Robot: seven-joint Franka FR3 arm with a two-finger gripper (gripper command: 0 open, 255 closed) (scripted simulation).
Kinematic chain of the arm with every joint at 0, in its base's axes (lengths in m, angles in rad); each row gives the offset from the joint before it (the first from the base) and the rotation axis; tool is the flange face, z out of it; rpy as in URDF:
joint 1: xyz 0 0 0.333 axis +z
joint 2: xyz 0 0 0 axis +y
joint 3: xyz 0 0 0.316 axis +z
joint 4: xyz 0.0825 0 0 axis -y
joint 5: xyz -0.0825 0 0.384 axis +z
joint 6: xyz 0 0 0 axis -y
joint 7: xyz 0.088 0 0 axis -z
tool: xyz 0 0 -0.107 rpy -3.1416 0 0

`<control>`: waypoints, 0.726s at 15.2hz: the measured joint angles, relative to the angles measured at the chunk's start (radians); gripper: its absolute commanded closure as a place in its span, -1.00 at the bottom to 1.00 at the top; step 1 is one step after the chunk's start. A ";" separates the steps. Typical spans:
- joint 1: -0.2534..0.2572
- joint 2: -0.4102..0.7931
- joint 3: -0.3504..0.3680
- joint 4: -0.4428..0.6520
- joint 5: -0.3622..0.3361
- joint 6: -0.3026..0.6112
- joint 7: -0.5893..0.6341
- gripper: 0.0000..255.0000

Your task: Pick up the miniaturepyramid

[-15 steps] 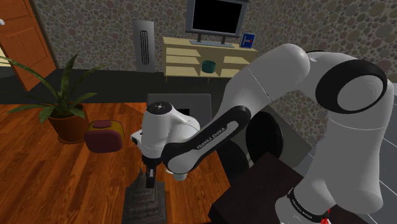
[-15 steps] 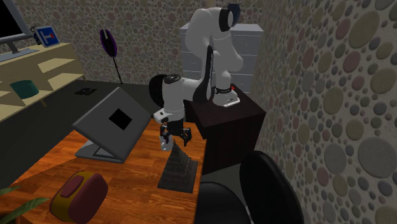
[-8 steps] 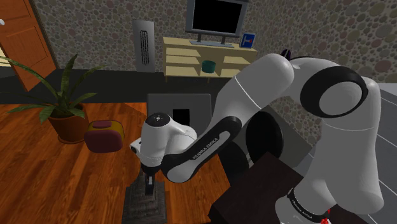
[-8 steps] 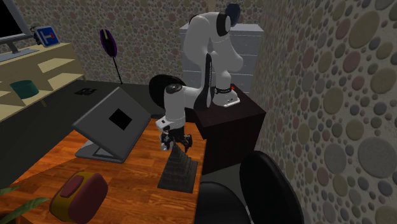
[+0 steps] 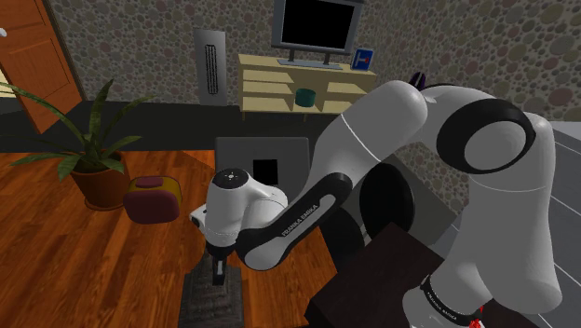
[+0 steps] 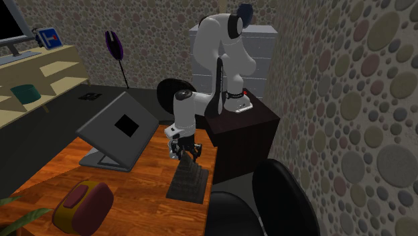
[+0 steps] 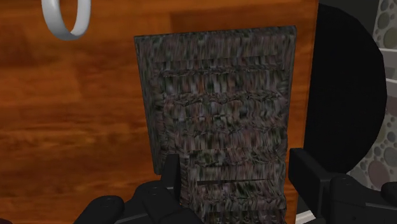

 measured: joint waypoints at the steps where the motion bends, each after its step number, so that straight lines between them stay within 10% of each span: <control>1: 0.000 0.000 0.000 0.000 0.000 0.000 0.000 1.00; 11: -0.015 -0.061 0.017 -0.006 0.023 -0.057 -0.014 1.00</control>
